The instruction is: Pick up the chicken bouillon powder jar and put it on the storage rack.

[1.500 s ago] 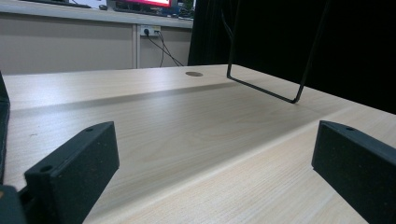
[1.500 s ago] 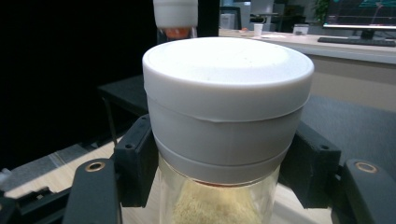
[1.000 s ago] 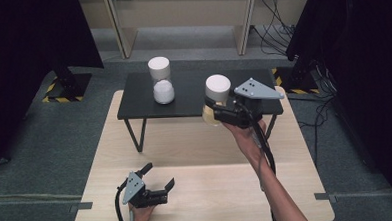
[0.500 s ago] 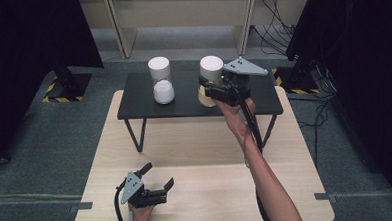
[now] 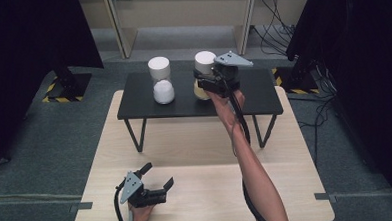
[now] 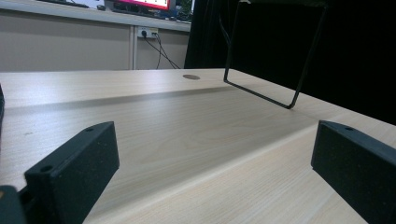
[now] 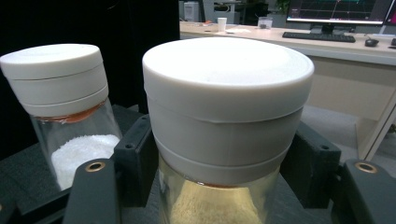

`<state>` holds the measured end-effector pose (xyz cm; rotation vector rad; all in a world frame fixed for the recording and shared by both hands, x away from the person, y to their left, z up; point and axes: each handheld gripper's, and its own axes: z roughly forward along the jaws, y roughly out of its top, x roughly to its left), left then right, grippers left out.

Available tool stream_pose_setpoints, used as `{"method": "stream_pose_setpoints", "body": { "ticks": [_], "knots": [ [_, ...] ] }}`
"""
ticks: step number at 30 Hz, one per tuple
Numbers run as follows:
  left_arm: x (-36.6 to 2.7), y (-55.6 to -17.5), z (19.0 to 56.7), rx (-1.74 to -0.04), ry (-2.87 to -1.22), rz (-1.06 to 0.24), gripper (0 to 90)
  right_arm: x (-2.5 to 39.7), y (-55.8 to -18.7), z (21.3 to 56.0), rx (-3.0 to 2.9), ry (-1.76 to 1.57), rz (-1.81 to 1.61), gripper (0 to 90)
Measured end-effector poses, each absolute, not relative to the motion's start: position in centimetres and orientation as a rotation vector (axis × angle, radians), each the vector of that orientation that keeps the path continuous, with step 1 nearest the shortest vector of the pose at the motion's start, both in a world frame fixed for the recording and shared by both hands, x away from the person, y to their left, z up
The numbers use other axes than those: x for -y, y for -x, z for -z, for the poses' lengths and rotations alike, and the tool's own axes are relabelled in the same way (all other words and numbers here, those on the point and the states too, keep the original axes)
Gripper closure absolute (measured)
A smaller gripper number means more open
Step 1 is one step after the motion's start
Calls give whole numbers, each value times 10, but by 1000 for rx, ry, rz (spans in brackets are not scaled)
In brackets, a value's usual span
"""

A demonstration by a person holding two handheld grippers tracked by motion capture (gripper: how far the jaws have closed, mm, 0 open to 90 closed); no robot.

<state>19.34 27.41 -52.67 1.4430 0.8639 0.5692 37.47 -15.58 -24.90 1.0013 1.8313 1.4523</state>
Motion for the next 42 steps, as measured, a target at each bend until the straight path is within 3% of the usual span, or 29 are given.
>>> {"method": "stream_pose_setpoints", "body": {
  "ticks": [22,28,42],
  "knots": [
    [-274,-194,526,-862,-1447,-569,2,148,-382,264,-1821,-980,-1425,341],
    [-273,-194,526,-863,-1448,-570,2,155,-382,264,-1826,-970,-1469,5],
    [-272,-194,525,-858,-1456,-578,1,161,-361,252,-1884,-937,-1354,1]
  ]
}}
